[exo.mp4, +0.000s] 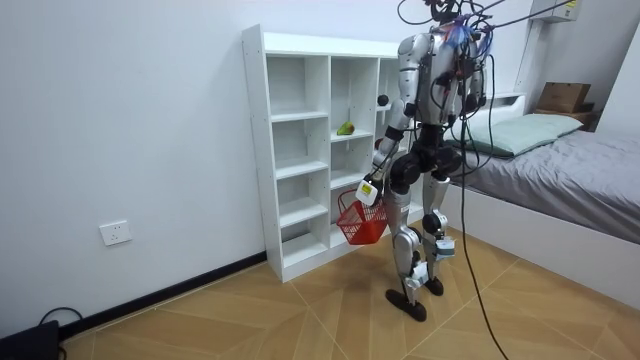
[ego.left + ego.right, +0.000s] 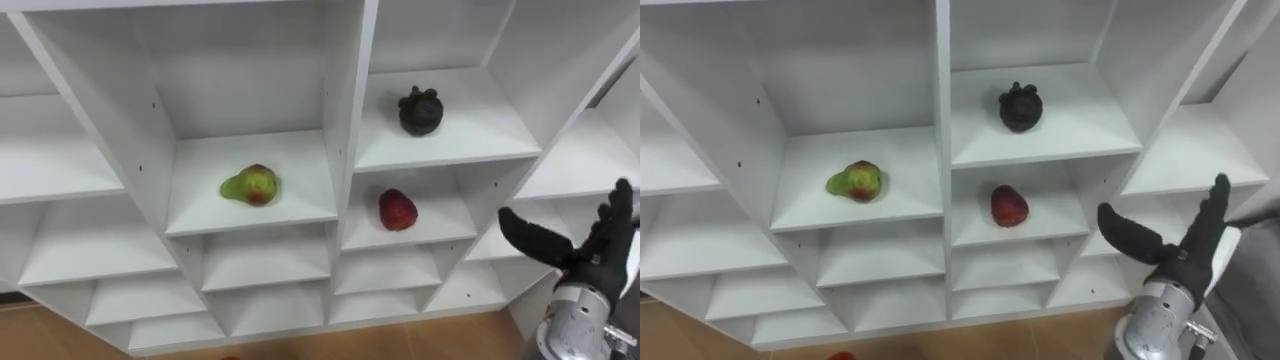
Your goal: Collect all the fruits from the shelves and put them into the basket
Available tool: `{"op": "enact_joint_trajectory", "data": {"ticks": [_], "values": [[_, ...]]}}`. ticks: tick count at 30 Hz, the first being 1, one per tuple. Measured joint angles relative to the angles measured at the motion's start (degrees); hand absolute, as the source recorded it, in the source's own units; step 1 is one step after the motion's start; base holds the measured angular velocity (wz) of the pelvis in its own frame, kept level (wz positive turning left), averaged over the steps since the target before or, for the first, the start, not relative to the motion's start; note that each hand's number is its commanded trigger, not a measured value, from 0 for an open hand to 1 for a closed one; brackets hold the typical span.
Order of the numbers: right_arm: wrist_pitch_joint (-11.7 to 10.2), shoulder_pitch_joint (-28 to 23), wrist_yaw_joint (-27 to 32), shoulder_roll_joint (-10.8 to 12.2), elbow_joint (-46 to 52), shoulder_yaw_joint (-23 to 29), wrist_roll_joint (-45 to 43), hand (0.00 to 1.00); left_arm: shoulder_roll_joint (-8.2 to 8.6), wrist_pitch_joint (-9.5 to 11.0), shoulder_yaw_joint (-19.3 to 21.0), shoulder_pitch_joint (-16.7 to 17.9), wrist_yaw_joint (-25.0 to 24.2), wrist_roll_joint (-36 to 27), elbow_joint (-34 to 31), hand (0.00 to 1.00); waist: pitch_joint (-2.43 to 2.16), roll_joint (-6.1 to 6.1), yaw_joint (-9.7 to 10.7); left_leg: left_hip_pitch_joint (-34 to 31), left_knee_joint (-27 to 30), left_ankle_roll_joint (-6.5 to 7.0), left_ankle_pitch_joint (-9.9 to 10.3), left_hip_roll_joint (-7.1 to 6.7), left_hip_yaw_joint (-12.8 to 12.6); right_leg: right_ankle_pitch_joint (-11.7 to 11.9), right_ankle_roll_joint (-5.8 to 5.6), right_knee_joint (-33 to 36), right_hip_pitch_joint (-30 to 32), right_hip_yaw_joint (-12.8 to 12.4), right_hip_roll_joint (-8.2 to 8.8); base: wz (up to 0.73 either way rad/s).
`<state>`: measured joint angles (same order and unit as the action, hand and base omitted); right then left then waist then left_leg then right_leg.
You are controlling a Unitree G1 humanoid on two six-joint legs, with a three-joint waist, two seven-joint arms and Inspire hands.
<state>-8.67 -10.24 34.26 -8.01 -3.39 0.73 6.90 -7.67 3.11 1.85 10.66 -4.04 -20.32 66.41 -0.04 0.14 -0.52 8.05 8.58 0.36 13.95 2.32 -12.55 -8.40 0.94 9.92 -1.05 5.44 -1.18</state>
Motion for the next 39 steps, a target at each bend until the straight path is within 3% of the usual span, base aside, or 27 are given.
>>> {"op": "enact_joint_trajectory", "data": {"ticks": [8, 16, 23, 39], "values": [[0.1, 0.2, -3.5, -0.8, 6.9, -2.2, -9.6, 0.0, -0.11, 0.2, 0.0, 0.1, -0.1, 0.4, 0.1, 1.0, -0.02, -0.04, 0.0, -0.5, 0.0, 0.0, 0.0, 0.0, 0.0, 0.1, 0.02, 0.0, 0.2, 0.4, 0.08, 0.0], [0.1, 0.2, -4.4, -1.0, 13.3, -2.9, -9.7, 0.0, -0.26, 1.2, 0.1, -0.2, -0.5, 0.4, 2.7, 1.0, -0.04, -0.07, -0.2, -0.3, 0.0, 0.0, 0.0, 0.11, -0.4, 0.2, 0.12, 0.1, 0.0, 0.4, -0.01, -0.01], [-0.1, 0.2, -5.2, -1.7, 20.2, -3.1, -14.3, 0.0, -0.27, 1.2, 0.2, -1.1, -0.5, 0.4, 2.9, 1.0, -0.17, 0.36, -1.9, -0.3, 0.0, 0.0, 0.0, 0.14, -0.8, 0.4, 0.08, -0.1, 0.1, -0.3, -0.16, -0.02], [-0.1, 2.4, -8.9, -1.6, 23.6, -4.1, -16.0, 0.0, -0.35, 1.2, 0.3, -2.4, -0.6, 1.0, 5.3, 1.0, 0.08, -0.14, -2.8, 0.3, -0.4, 0.01, 0.0, 0.19, -0.9, 0.5, 0.19, 0.8, 0.0, -0.4, -0.04, -0.01]]}}
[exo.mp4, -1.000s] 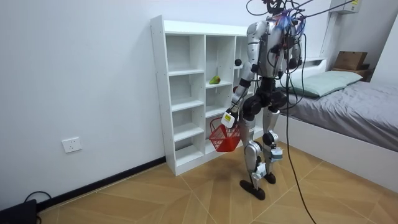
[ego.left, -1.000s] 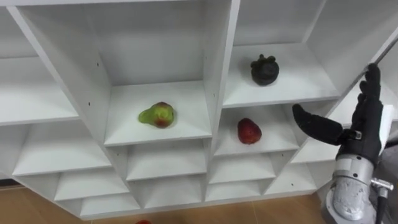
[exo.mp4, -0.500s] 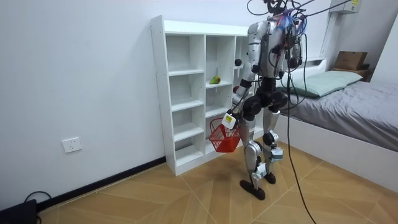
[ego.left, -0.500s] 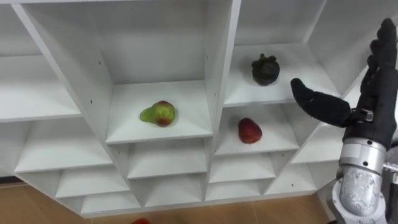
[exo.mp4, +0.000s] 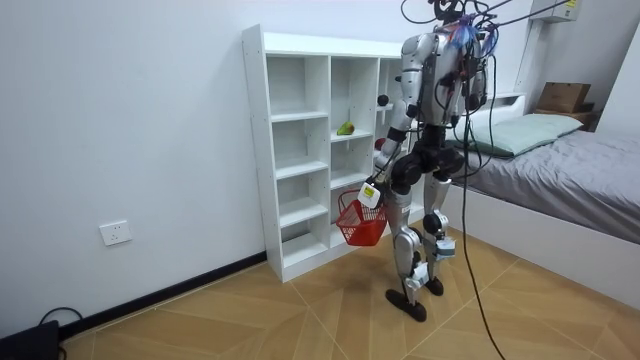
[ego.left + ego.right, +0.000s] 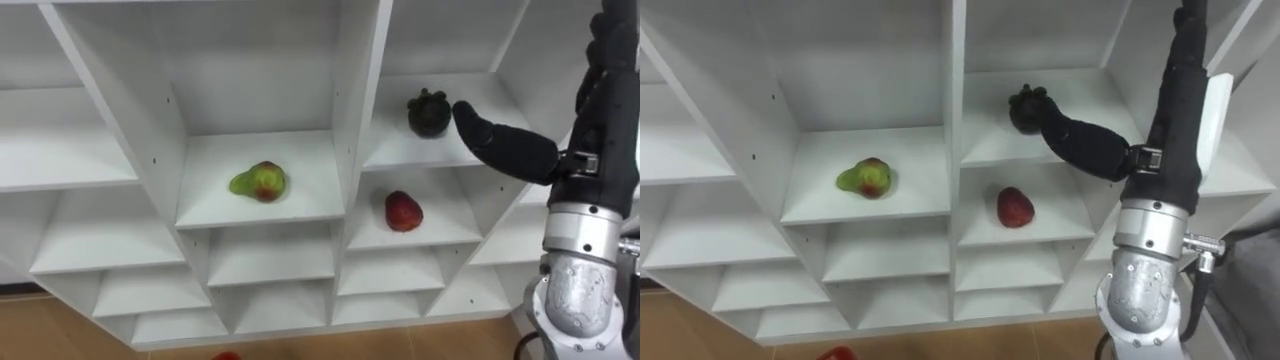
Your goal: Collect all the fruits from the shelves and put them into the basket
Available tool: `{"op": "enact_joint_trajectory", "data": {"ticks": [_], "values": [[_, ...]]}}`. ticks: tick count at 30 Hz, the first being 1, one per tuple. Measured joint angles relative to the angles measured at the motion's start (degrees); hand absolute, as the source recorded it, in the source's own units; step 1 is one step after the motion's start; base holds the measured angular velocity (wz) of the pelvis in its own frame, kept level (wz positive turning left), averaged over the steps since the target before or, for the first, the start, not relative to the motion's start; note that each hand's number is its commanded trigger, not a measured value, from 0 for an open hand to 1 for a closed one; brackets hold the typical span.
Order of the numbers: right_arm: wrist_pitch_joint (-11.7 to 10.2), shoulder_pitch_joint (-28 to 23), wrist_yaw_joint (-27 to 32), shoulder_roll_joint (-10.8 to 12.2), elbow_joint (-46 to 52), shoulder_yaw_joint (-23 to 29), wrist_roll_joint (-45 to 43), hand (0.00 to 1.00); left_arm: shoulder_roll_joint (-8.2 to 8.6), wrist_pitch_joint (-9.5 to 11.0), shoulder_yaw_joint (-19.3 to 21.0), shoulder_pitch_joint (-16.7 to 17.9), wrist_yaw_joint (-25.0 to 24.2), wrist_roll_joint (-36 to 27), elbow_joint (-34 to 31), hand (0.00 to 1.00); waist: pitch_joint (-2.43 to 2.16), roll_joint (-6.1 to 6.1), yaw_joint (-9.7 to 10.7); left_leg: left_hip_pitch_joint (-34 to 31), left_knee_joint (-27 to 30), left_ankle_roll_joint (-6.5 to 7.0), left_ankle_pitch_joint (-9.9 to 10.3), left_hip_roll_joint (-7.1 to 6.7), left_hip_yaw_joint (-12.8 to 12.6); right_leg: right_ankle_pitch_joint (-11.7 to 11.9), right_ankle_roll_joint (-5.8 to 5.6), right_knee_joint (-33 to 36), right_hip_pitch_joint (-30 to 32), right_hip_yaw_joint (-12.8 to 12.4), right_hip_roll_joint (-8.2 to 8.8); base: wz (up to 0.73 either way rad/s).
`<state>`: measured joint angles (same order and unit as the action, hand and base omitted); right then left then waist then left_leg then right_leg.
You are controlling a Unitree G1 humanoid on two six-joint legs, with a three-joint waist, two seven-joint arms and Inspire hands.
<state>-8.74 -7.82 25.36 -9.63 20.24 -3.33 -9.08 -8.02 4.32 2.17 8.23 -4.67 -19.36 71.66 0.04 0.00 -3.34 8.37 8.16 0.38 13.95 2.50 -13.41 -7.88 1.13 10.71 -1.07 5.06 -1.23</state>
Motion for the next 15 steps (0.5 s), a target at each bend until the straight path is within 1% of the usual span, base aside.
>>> {"op": "enact_joint_trajectory", "data": {"ticks": [3, 8, 10, 13, 15], "values": [[0.0, -0.1, -1.3, 0.1, 0.3, -0.1, 0.0, 0.0, 0.01, -0.1, 0.0, 0.0, -0.5, 0.4, -0.2, 1.0, -0.06, -0.1, 0.0, -0.1, -0.2, 0.0, 0.0, 0.04, 0.0, 0.0, 0.01, -0.1, 0.1, 0.0, 0.01, 0.0], [0.0, -0.4, -1.8, 0.1, 1.3, -0.6, 0.0, 0.0, 0.01, -0.3, 0.0, 0.1, -0.8, 1.6, -0.9, 1.0, -0.58, -0.83, 0.5, -0.4, -0.3, 0.01, 0.0, -0.01, 0.3, 0.0, 0.01, -0.2, 0.2, 0.3, 0.03, 0.01], [0.0, -0.4, -1.8, 0.1, 1.4, -1.0, 0.3, 0.0, 0.0, -0.4, -0.1, 0.0, -0.8, 1.6, -1.0, 1.0, -0.65, -0.84, 0.6, -0.5, -0.3, 0.01, 0.0, -0.01, 0.4, 0.0, 0.01, -0.2, 0.2, 0.4, 0.1, 0.02], [-0.1, 0.0, -2.4, 0.1, 1.4, -1.7, 4.2, 0.0, 0.0, -0.7, -0.1, -0.1, -0.9, 1.6, -0.8, 1.0, -0.75, -0.66, 1.2, -0.7, 0.2, 0.02, 0.0, -0.01, 0.8, 0.0, 0.01, -0.2, 0.2, 0.7, 0.11, 0.05], [-0.1, 0.0, -3.3, 0.1, 1.2, -1.8, 6.1, 0.0, -0.01, -0.8, -0.1, -0.1, -0.9, 1.6, -0.8, 1.0, -0.71, -0.56, 1.3, -0.7, 0.3, 0.02, 0.0, -0.01, 0.9, 0.0, 0.01, -0.2, 0.1, 0.7, 0.17, 0.0]]}}
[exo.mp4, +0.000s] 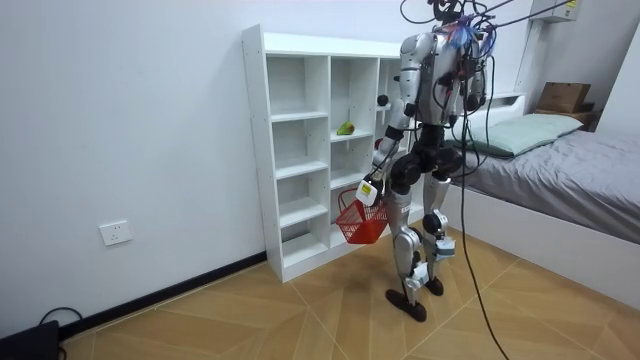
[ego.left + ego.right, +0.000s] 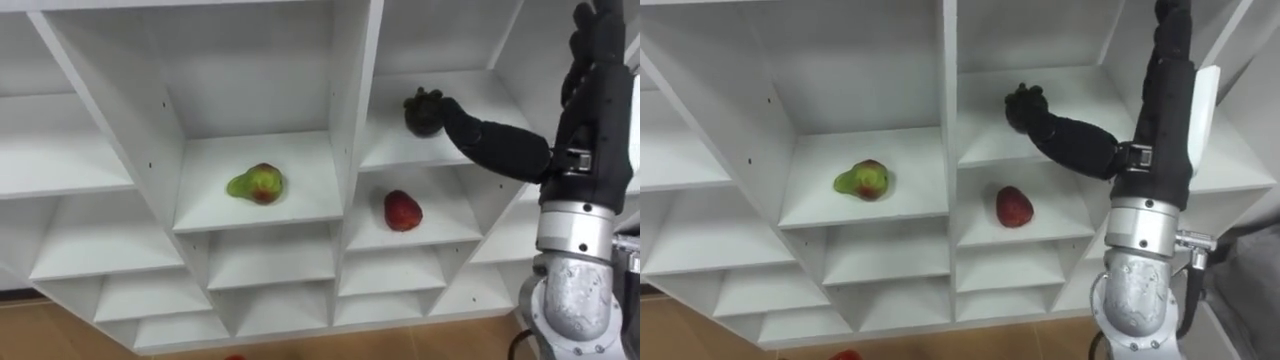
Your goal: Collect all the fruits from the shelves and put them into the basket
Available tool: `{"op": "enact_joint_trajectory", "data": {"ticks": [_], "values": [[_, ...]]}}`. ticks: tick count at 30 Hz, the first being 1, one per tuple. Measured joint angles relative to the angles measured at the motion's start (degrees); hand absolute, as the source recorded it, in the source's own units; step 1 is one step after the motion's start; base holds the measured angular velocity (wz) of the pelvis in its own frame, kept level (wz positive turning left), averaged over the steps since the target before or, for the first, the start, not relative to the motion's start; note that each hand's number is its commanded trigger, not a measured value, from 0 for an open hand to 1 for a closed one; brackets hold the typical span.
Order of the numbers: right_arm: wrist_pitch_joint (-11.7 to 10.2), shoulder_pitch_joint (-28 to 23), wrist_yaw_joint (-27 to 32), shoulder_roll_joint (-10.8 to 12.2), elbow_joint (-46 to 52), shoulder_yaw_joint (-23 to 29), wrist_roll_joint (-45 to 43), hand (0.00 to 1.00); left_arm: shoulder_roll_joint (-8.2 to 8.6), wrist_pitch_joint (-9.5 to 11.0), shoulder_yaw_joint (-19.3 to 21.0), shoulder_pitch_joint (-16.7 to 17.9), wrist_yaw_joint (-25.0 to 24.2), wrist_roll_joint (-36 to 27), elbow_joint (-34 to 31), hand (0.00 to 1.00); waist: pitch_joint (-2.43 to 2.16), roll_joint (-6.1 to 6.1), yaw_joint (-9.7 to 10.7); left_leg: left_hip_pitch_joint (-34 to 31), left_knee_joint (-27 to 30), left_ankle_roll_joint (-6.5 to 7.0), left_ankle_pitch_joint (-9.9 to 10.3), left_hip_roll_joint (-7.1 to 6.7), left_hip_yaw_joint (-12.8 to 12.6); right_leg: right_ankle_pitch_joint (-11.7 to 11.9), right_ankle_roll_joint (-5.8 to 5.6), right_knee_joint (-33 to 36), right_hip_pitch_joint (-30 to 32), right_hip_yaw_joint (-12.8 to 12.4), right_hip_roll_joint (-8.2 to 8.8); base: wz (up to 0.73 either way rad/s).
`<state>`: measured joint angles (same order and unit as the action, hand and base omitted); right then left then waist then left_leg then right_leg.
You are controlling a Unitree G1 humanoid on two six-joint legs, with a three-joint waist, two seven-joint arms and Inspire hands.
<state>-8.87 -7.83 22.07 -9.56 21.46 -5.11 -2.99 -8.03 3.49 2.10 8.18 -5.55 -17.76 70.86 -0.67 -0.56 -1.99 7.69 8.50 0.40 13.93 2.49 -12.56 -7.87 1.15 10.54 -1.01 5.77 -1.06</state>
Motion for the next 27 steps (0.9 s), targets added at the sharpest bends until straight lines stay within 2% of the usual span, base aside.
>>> {"op": "enact_joint_trajectory", "data": {"ticks": [5, 10, 16, 20, 27], "values": [[0.7, 0.0, -4.9, 0.0, -4.7, -1.2, 5.6, 0.0, -0.01, 0.0, -0.1, -0.2, 0.1, -0.1, -0.2, 1.0, 0.48, 0.57, -0.2, -0.2, 0.3, 0.02, 0.0, 0.03, 0.2, 0.1, 0.09, 0.0, -0.1, 0.4, 0.06, 0.02], [2.8, 0.0, -6.9, 0.0, -8.2, -1.6, 7.9, 0.0, 0.01, -0.2, 0.0, -0.9, 0.1, -0.1, -0.2, 1.0, 0.58, 0.86, -1.6, -0.3, 0.1, 0.03, 0.0, -0.01, 0.5, 0.1, 0.08, -0.1, 0.0, 0.6, 0.02, 0.02], [2.7, 1.5, -7.5, 0.0, -11.5, -1.6, 8.0, 0.0, 0.16, -0.4, -0.1, -0.3, 0.1, -0.1, -1.7, 1.0, 0.7, 0.93, -1.8, -0.3, 0.2, 0.02, -0.1, 0.02, 1.7, 0.1, 0.08, -0.8, -0.5, 1.5, 0.06, 0.09], [2.8, 2.5, -6.6, 0.0, -13.7, -1.5, 9.3, 0.0, 0.36, -0.4, 0.0, 0.4, 0.1, -0.1, -3.0, 1.0, 0.86, 1.0, -2.3, 0.0, 0.1, 0.02, -0.1, 0.18, 1.8, 0.1, 0.08, -1.0, -1.0, 1.9, 0.23, 0.01], [2.8, 2.8, -6.1, -0.1, -14.6, -1.5, 9.7, 0.0, 0.41, -0.4, 0.0, 0.4, 0.1, -0.1, -3.5, 1.0, 0.89, 1.1, -3.0, -0.1, 0.2, 0.02, -0.1, 0.1, 1.8, 0.0, 0.07, -0.9, -1.2, 2.0, 0.46, 0.0]]}}
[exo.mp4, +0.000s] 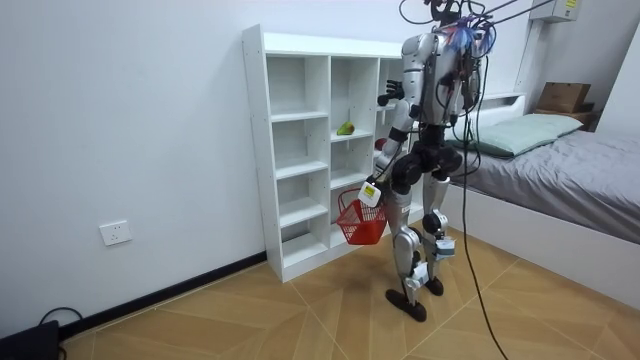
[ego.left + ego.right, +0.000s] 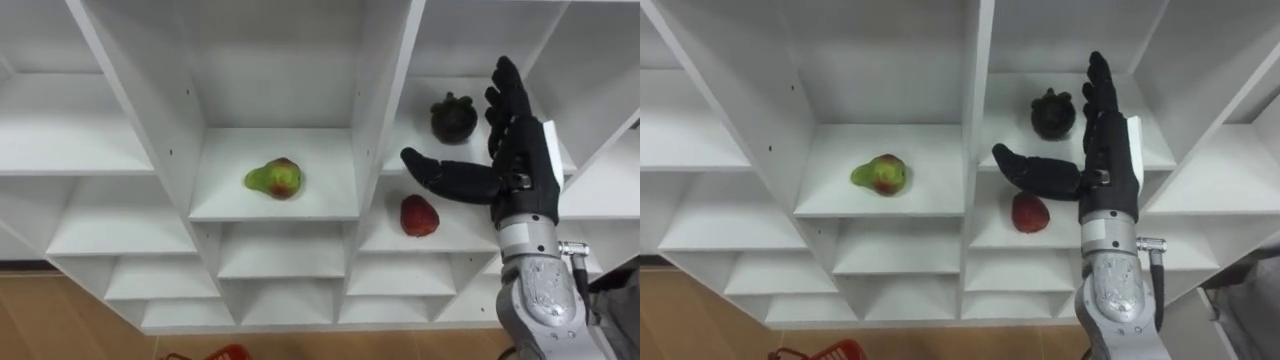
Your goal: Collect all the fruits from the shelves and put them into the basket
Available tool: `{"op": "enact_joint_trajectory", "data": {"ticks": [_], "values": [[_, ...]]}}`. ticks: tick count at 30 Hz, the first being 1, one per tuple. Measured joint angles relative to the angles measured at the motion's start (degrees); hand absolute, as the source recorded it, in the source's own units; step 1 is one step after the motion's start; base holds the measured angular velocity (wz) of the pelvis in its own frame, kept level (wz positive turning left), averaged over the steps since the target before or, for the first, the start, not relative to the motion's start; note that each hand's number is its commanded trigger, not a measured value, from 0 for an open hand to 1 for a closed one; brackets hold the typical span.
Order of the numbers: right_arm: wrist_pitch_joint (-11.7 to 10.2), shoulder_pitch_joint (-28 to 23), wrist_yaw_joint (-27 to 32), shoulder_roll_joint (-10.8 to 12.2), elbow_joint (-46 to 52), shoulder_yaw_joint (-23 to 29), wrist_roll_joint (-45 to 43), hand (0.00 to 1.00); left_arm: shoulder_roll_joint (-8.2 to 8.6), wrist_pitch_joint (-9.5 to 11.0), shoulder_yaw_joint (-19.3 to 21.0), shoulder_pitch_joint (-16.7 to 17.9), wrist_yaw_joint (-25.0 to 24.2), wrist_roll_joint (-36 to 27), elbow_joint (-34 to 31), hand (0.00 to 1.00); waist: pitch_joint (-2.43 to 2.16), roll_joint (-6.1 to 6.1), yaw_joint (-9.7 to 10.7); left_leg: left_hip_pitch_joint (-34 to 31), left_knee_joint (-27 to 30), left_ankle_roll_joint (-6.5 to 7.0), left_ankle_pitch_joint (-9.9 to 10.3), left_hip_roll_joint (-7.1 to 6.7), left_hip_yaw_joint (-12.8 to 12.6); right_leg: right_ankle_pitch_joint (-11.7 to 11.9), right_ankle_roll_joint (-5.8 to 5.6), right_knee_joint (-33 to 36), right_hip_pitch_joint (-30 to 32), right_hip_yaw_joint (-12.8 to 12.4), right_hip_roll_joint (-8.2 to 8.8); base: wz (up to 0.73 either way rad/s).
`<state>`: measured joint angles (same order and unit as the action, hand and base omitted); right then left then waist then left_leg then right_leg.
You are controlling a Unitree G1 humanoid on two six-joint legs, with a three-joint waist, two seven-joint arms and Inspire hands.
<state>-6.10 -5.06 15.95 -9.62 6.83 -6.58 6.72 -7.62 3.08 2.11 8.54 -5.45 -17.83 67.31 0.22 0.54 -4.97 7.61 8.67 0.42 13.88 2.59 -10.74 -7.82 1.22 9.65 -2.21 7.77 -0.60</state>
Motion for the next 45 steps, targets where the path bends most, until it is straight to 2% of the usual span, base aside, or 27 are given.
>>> {"op": "enact_joint_trajectory", "data": {"ticks": [4, 15, 19, 24, 30, 37, 41, 45], "values": [[0.0, 1.2, 1.2, 0.0, -3.2, 0.2, 0.0, 0.0, 0.0, 0.0, 0.1, -0.1, 0.3, 0.0, 0.0, 1.0, 0.03, 0.15, 0.0, 0.0, 0.1, 0.16, -0.1, -0.24, 0.1, 0.0, -0.06, 0.1, -0.2, 0.1, 0.24, 0.02], [0.0, 1.4, 2.9, -0.4, -3.3, 1.7, 3.3, 0.0, 0.04, -0.3, 0.2, 0.0, 0.3, 0.0, -0.4, 1.0, 0.03, 0.08, 0.0, 0.0, 0.0, 0.17, -0.1, -0.29, 0.3, 0.0, -0.08, 0.0, 0.0, 0.2, 0.18, 0.01], [0.0, 1.7, 4.1, -0.5, -3.3, 1.8, 3.5, 0.0, 0.05, -0.7, 1.3, 0.4, 0.3, 0.5, -0.5, 1.0, 0.03, 0.07, -0.1, -0.1, 0.0, 0.17, -0.1, -0.27, 0.3, -0.1, -0.1, 0.0, 0.1, 0.3, 0.22, 0.0], [0.0, 2.3, 4.5, -1.5, -5.7, 2.0, 3.4, 0.0, 0.03, -0.8, 1.6, 1.1, 0.4, 0.5, -1.0, 1.0, -0.02, 0.12, 0.0, 0.1, 0.1, 0.17, -0.1, -0.26, 0.3, -0.1, -0.1, 0.1, 0.1, 0.5, 0.28, 0.0], [1.7, 2.5, 4.0, -1.6, -6.9, 2.0, 3.4, 0.0, -0.05, -1.5, 1.6, 2.1, 1.5, 0.6, -2.1, 1.0, -0.02, 0.34, 0.0, 0.0, 0.5, 0.17, -0.1, -0.34, 0.6, -0.1, -0.11, 0.0, -0.6, 0.8, 0.39, 0.03], [3.6, 4.9, 3.0, -1.6, -8.6, 3.1, 1.3, 0.0, -0.08, -2.1, 2.4, 3.5, 1.5, 1.8, -4.4, 1.0, -0.22, 1.15, 0.0, 0.0, 0.7, 0.17, -0.1, -0.34, 0.8, -0.1, -0.11, 0.0, -0.7, 1.3, 0.49, 0.02], [3.9, 5.3, 1.5, -1.6, -11.0, 3.3, -2.3, 0.0, -0.16, -2.8, 2.3, 3.2, 1.5, 1.9, -4.5, 1.0, -0.29, 1.53, -0.1, 0.0, 0.7, 0.17, -0.1, -0.31, 1.7, -0.1, -0.11, 0.0, -0.9, 1.8, 0.55, 0.06], [4.6, 6.1, 1.5, -1.6, -13.1, 3.3, -3.4, 0.0, -0.31, -3.1, 2.3, 3.2, 1.5, 1.9, -4.6, 1.0, -0.16, 1.6, 0.0, 0.0, 0.7, 0.18, -0.1, -0.25, 1.8, -0.1, -0.11, 0.0, -0.9, 1.9, 0.64, 0.0]]}}
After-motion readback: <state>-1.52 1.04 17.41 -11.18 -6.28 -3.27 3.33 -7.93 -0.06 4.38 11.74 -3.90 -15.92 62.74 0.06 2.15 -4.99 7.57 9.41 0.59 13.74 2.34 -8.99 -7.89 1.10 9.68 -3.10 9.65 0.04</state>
